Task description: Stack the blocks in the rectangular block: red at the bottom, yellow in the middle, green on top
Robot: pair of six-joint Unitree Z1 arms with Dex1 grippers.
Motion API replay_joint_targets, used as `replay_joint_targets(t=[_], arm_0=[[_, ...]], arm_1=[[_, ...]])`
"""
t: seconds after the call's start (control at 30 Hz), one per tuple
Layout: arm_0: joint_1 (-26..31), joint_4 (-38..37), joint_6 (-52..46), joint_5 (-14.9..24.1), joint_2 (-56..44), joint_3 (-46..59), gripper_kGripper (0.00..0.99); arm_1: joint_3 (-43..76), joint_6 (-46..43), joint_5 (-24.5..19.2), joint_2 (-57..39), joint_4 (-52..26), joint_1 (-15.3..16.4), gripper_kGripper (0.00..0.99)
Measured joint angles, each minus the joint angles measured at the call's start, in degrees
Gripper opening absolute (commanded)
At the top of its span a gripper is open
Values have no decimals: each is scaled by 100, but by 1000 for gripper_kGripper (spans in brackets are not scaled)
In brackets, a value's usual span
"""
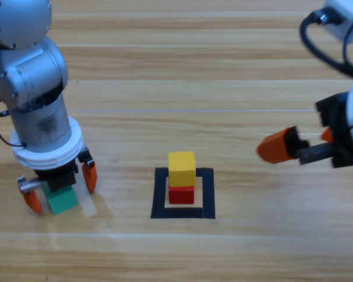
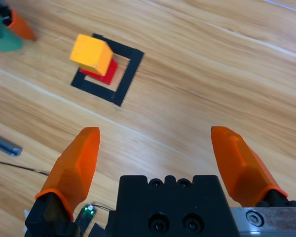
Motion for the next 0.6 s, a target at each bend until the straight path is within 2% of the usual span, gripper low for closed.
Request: replay_joint_targets(t=[0.33, 0.43, 0.6], arm_0=[[24, -155, 61, -52, -153, 272, 704], [29, -197, 104, -66, -190, 341, 678], [31, -245, 328, -83, -196, 351, 488]], arm_1=[[1540, -861, 888, -361, -2308, -24, 990], [1645, -894, 981, -639, -2481, -26, 989], [1646, -910, 982, -667, -2490, -27, 989]])
